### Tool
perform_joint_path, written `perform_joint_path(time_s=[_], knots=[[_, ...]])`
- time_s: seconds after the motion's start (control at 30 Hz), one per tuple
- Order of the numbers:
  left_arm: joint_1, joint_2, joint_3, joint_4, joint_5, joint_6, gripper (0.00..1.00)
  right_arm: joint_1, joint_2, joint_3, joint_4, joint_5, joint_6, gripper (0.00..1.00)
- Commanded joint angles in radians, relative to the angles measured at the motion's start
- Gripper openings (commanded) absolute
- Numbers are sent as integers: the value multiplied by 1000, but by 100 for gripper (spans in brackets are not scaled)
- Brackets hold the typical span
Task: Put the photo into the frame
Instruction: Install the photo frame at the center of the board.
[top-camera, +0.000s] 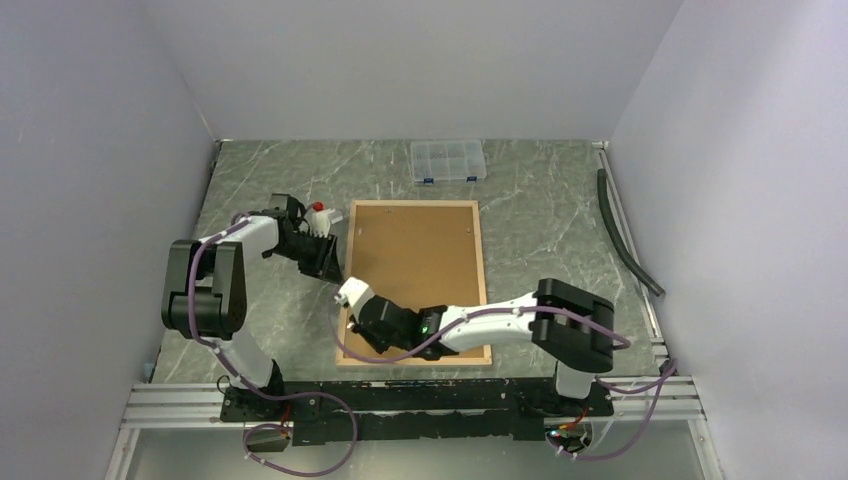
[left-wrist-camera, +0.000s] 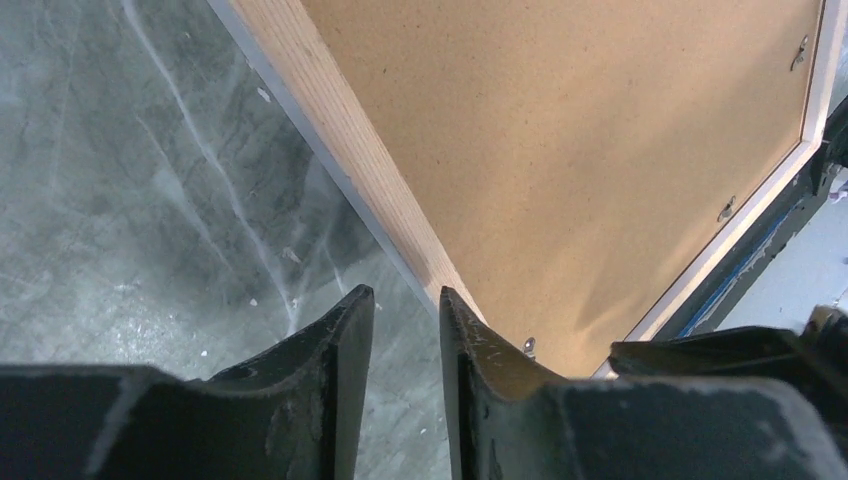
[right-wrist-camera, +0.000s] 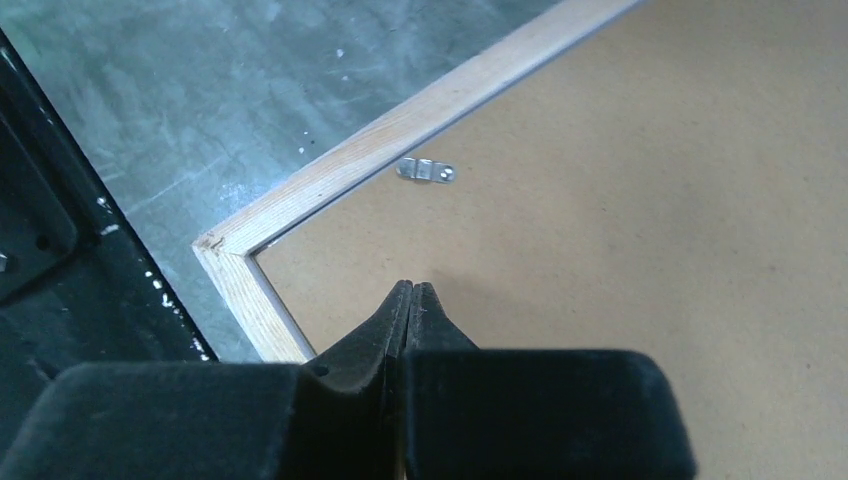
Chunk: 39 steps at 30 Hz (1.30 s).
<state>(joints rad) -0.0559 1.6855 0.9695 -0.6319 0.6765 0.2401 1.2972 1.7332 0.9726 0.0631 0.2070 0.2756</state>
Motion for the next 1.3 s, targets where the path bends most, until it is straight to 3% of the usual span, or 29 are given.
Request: perform_joint_path(time_s=[0.0, 0.37, 1.27], knots=[[-4, 31, 40, 9, 47, -10, 33, 34, 62, 58, 94, 114, -140, 0], [-4, 56, 60, -15, 47, 2, 25, 37, 133, 91, 136, 118, -160, 0], [-4, 99, 77, -47, 28, 19, 19, 36, 204, 119, 196, 84, -190, 0]])
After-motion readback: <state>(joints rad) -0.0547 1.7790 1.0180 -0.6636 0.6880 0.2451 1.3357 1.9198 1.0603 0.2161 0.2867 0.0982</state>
